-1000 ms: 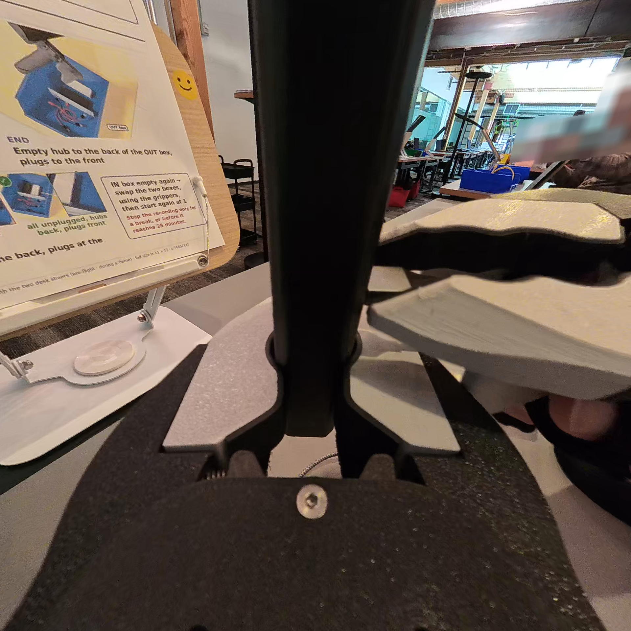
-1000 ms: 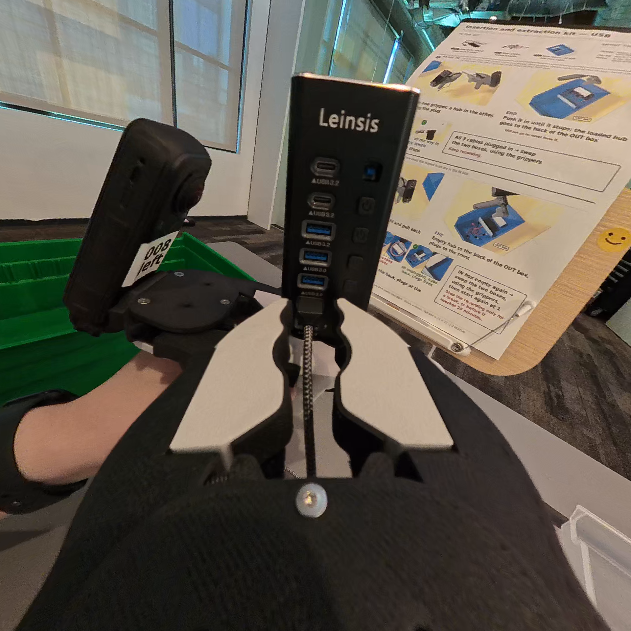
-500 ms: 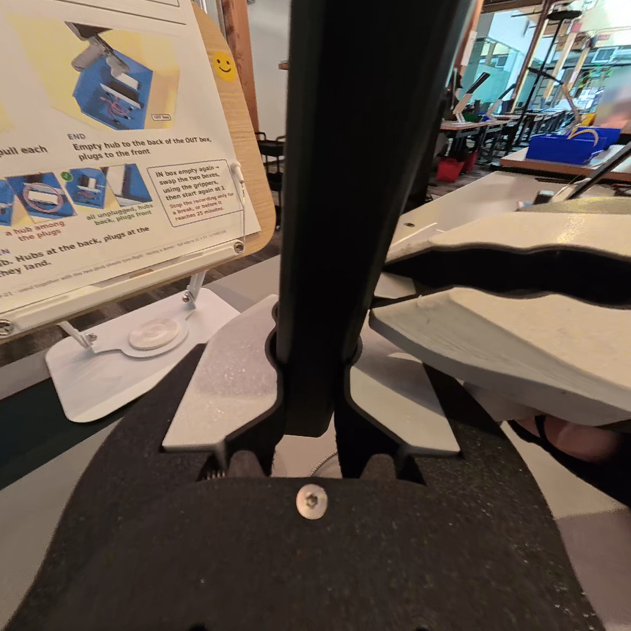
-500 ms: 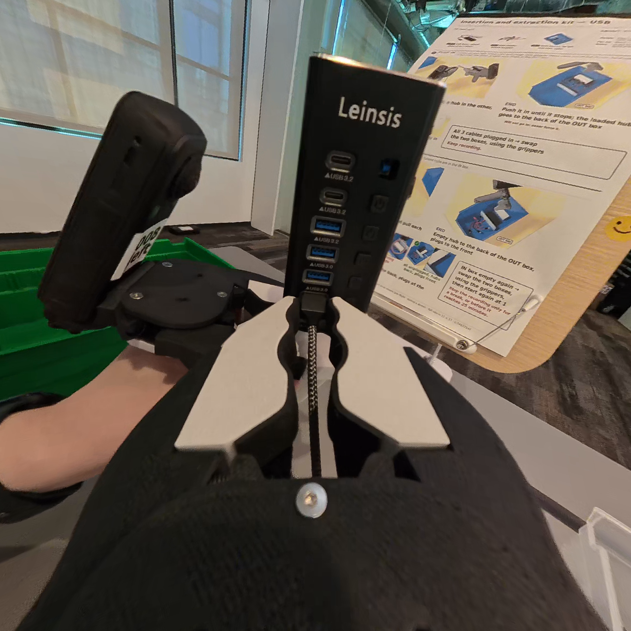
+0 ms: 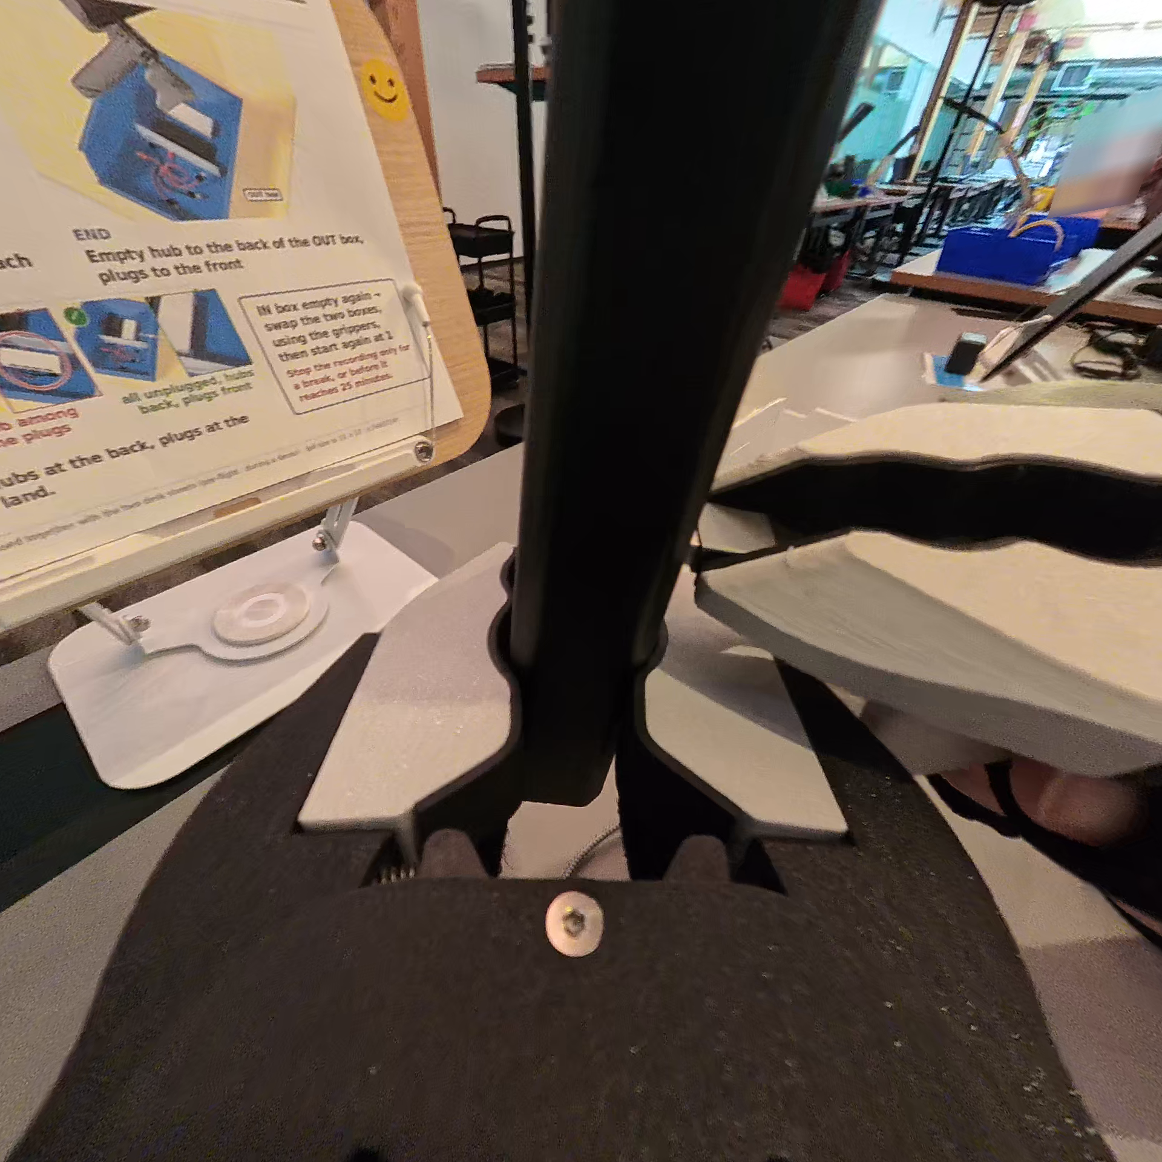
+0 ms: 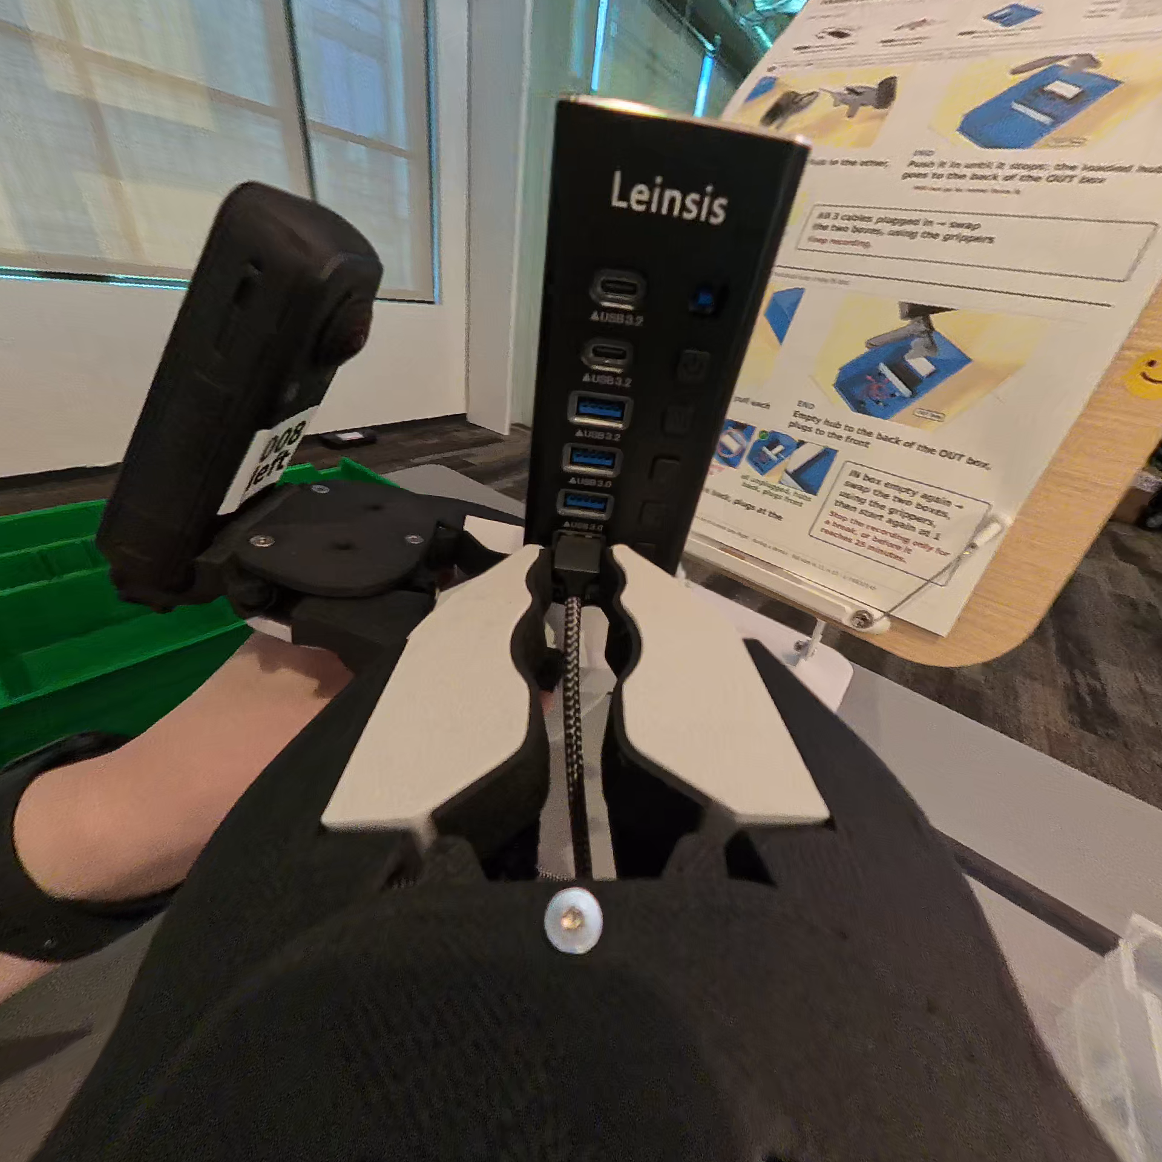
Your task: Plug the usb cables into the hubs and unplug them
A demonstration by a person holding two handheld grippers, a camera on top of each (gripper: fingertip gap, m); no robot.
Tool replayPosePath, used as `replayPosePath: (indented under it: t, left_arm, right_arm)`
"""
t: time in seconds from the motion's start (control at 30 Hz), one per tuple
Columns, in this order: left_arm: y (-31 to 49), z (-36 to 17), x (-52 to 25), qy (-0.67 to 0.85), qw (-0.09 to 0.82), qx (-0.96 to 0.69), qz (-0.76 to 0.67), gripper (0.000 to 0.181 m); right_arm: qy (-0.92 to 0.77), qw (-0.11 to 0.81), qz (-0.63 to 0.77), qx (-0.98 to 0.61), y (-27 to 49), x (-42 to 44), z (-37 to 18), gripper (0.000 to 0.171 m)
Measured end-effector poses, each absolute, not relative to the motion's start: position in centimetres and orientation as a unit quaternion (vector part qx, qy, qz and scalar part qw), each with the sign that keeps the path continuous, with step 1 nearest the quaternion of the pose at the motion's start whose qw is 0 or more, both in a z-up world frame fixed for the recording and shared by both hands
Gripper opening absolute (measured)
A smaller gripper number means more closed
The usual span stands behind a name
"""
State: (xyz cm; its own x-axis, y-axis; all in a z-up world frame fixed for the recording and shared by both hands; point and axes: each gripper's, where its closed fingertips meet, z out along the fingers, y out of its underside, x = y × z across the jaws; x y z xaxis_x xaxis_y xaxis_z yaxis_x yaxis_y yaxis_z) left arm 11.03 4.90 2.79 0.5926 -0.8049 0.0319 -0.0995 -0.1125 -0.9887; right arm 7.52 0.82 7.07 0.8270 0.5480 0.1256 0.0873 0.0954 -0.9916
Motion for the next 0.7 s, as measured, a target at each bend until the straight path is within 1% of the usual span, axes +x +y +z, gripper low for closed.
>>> replayPosePath:
  t: [0.2,0.23,0.3,0.37,0.43,0.47,0.53,0.63,0.7]
  left_arm:
    - [5.4,3.4,10.3,0.324,0.573,-0.685,-0.312,0.031]
    - [6.0,3.5,9.4,0.302,0.571,-0.694,-0.318,0.030]
    - [6.9,4.1,7.3,0.259,0.546,-0.700,-0.380,0.030]
    - [7.1,5.3,5.3,0.254,0.552,-0.699,-0.377,0.030]
    - [6.8,6.6,4.1,0.269,0.587,-0.686,-0.334,0.030]
    - [6.3,7.2,4.1,0.277,0.591,-0.680,-0.333,0.030]
    - [5.0,8.3,4.8,0.289,0.588,-0.665,-0.359,0.030]
    - [3.8,8.9,5.8,0.308,0.582,-0.653,-0.374,0.030]
    - [3.4,8.9,6.2,0.323,0.578,-0.651,-0.371,0.030]
  right_arm:
    - [-0.243,0.702,0.137,-0.655,0.9,7.0,7.7,0.016]
    - [-0.265,0.707,0.141,-0.641,0.1,6.6,8.1,0.015]
    - [-0.302,0.707,0.090,-0.633,-0.9,6.8,8.6,0.016]
    - [-0.340,0.686,0.101,-0.636,-1.8,6.7,8.8,0.015]
    - [-0.371,0.624,0.167,-0.668,-2.2,6.7,7.6,0.015]
    - [-0.399,0.594,0.215,-0.665,-2.9,6.3,6.9,0.015]
    - [-0.453,0.487,0.285,-0.690,-4.2,6.0,3.3,0.015]
    - [-0.493,0.364,0.285,-0.737,-4.7,6.5,-3.5,0.015]
    - [-0.534,0.314,0.266,-0.739,-5.4,6.2,-6.9,0.015]
